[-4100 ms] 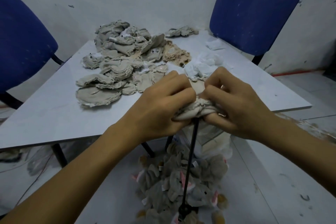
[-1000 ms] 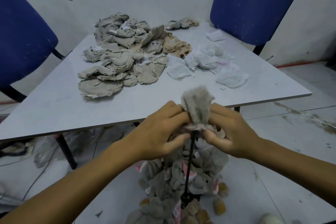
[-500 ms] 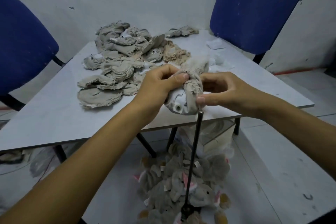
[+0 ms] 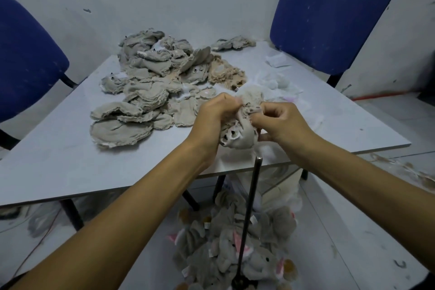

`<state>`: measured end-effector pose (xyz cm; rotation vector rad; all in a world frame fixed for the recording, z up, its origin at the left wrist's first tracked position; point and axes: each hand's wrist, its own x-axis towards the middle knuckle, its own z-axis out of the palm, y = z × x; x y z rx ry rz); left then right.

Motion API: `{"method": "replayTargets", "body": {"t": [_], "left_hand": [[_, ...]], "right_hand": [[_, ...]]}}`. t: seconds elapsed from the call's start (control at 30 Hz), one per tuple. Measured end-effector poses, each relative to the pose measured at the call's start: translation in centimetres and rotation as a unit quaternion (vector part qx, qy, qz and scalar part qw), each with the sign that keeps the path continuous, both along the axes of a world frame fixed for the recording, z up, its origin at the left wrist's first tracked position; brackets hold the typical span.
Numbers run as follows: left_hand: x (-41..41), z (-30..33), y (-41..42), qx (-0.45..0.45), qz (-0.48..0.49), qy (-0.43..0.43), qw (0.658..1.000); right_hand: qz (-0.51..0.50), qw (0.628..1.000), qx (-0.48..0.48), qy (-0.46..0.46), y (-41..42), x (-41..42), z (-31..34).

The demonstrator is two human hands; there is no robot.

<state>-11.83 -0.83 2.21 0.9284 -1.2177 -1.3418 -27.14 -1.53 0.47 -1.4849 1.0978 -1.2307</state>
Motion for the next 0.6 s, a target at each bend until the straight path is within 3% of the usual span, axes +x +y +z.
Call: {"method": "replayTargets", "body": {"t": [0.17,0.33,0.4,0.5,0.6], "left_hand": [[-0.7,-0.8,-0.1,-0.088,0.037,-0.127,0.987],[-0.6,-1.9,-0.3,-0.087,0.002,-0.207,0.974],[-0.3,-2.0,-0.6,-0.045,-0.008,-0.206,0.977],[0.5,-1.8,-1.9,0.054,-0.015,-0.128,0.99],[1.4,-1.6,-2.9,0.094,-0.01,-0.09,0.992]], "right_hand": [[-0.126,0.989,-0.032,0.07,-1.3,0.4,-0.5],[-0.161,0.981,0.004,0.111,-2.0,0.5,-1.8],[-0.105,0.988,0.074,0.083,-2.0,0.3,-1.4],[0.011,0.982,0.184,-0.044,-1.8,-0.4,-0.5],[0.138,0.966,0.201,-0.089,-0.9,-1.4,0.0]]}}
